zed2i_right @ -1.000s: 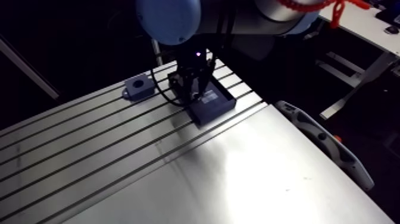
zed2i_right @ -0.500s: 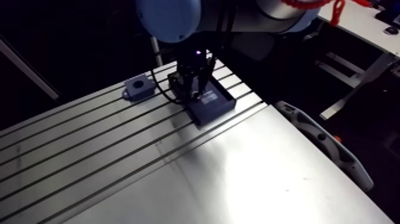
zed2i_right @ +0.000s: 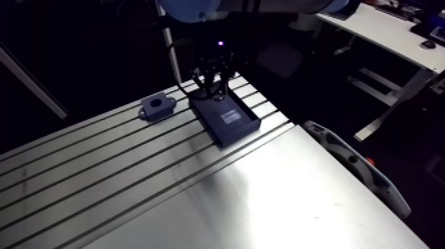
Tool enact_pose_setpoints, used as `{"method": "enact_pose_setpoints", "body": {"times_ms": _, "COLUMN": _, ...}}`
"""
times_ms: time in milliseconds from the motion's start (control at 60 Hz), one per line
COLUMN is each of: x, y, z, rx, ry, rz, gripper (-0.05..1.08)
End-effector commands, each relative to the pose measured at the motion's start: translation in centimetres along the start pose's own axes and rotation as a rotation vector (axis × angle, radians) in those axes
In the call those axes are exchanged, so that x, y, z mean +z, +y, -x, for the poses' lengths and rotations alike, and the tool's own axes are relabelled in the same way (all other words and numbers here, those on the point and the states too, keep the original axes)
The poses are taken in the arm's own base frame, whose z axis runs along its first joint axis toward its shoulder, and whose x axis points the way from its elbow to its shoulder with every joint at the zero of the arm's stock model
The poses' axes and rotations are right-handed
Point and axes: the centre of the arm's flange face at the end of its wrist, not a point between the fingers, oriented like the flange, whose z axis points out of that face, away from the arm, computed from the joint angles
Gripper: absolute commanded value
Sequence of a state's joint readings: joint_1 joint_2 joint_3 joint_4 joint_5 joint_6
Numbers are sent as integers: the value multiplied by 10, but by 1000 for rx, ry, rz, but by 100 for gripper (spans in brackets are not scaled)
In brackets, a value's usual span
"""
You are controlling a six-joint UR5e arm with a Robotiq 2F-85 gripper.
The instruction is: Pick up the bearing and press it into the housing until flush.
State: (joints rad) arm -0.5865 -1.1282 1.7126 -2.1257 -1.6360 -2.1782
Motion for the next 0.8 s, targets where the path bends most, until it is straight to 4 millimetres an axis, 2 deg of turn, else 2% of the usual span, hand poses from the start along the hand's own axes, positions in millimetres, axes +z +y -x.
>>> {"method": "enact_pose_setpoints", "body": {"times_ms": 17, "x": -36, "y": 0, "z": -3, "rx": 1, "ry": 24, "rz": 15, "gripper": 60}}
{"method": "enact_pose_setpoints", "body": {"times_ms": 267, "x": -68, "y": -14, "z": -1, "rx": 46, "ry": 29, "rz": 17, "gripper": 61}}
{"method": "enact_pose_setpoints", "body": {"times_ms": 400, "x": -81, "y": -42, "z": -13, "rx": 72, "ry": 23, "rz": 18, "gripper": 62}}
{"method": "enact_pose_setpoints", "body": {"times_ms": 550, "x": -79, "y": -60, "z": -26, "rx": 75, "ry": 24, "rz": 19, "gripper": 62}}
{"method": "enact_pose_setpoints", "body": {"times_ms": 633, "x": -71, "y": -74, "z": -45, "rx": 70, "ry": 17, "rz": 18, "gripper": 62}}
{"method": "enact_pose_setpoints", "body": {"times_ms": 800, "x": -72, "y": -93, "z": -68, "rx": 60, "ry": 30, "rz": 22, "gripper": 63}}
